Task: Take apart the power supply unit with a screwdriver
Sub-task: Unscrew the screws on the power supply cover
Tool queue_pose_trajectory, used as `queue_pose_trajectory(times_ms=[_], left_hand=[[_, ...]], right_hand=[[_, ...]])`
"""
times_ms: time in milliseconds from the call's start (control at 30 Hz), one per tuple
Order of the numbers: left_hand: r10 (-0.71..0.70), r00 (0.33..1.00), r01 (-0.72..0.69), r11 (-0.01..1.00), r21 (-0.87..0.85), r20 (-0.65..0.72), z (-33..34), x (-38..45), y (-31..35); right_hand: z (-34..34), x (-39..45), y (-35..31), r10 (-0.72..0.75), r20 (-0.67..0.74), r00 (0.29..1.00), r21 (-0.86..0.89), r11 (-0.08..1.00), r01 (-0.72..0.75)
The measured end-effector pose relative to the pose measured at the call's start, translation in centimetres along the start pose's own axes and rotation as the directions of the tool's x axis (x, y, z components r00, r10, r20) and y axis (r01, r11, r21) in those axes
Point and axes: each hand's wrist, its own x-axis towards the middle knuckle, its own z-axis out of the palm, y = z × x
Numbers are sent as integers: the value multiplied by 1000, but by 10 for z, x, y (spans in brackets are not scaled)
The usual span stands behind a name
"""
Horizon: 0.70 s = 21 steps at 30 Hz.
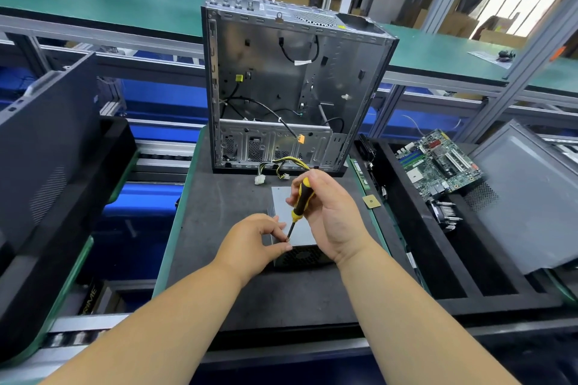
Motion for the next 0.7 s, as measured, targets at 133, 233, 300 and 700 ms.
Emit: queue_pose_trajectory(times_ms=[133,233,300,700], left_hand=[[8,1000,-8,1000,-11,7,0,0,-1],[19,1000,-19,1000,-23,6,0,-1,-1],[26,1000,-26,999,-21,7,-1,0,-1],[6,999,-7,1000,17,49,-6,0,3]], right_hand=[[5,0,5,-18,4,1000,38,999,18],[10,-1,8,-2,13,1000,92,996,1],[12,-1,8,7,41,999,102,995,-12],[8,-2,0,32,29,999,16,999,-33]])
